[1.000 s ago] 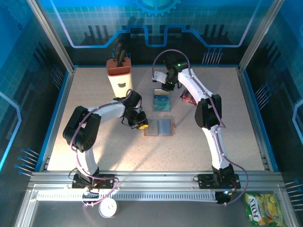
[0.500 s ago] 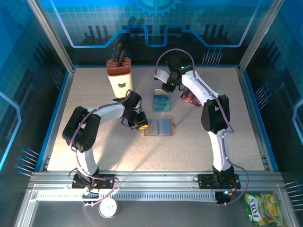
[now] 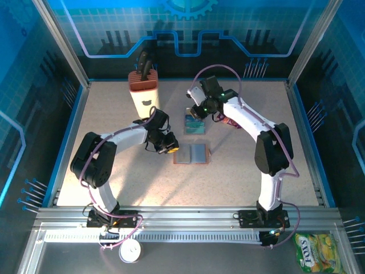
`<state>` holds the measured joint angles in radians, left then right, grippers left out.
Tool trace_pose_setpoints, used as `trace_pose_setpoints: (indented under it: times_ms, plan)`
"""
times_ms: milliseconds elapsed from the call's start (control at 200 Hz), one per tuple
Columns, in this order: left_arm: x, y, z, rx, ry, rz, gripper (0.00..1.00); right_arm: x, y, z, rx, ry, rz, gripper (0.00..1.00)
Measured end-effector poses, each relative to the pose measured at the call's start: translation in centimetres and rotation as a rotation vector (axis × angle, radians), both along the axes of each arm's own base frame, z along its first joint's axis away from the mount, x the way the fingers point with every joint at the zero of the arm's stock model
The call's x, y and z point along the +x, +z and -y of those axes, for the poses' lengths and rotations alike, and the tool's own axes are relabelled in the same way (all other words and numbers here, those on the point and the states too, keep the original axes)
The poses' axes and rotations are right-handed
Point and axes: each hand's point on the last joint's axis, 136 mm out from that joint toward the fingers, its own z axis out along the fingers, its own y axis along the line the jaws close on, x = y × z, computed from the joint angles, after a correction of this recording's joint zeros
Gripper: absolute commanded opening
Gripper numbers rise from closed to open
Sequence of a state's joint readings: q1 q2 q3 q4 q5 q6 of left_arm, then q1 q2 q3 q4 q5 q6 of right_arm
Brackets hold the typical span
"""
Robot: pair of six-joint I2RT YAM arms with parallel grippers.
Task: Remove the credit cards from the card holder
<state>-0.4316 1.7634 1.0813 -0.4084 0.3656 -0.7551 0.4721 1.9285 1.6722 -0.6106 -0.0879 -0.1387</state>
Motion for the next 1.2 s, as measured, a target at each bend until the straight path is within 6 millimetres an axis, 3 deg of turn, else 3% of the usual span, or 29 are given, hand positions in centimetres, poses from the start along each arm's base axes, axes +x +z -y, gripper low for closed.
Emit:
trace_pose_setpoints:
  times_ms: [290,675,990,1201]
  plan:
    - [0.2,0.2,0.0,-0.013,0.007,0.037,0.12,-4.5,-0.1,-0.9,0.11,-0.115,-0.078,0.07]
    - [-0.8,-1.3,-0.7,-0.005,0.012,0.023,0.07,-10.2,-3.8,-3.6,0.259,-0.255,-0.375,0.09]
    - [-0.4,-1.1,-0.4,-0.022,0.01,0.047,0.04,-11.7,-6.3,-4.2,0.311,-0.329,-0.529,0.24]
    - [-0.7,-1.9,-0.4,-0.023,0.006,0.028,0.03,-12.4,-8.0,-4.3,0.316,-0.358,-0.591,0.27]
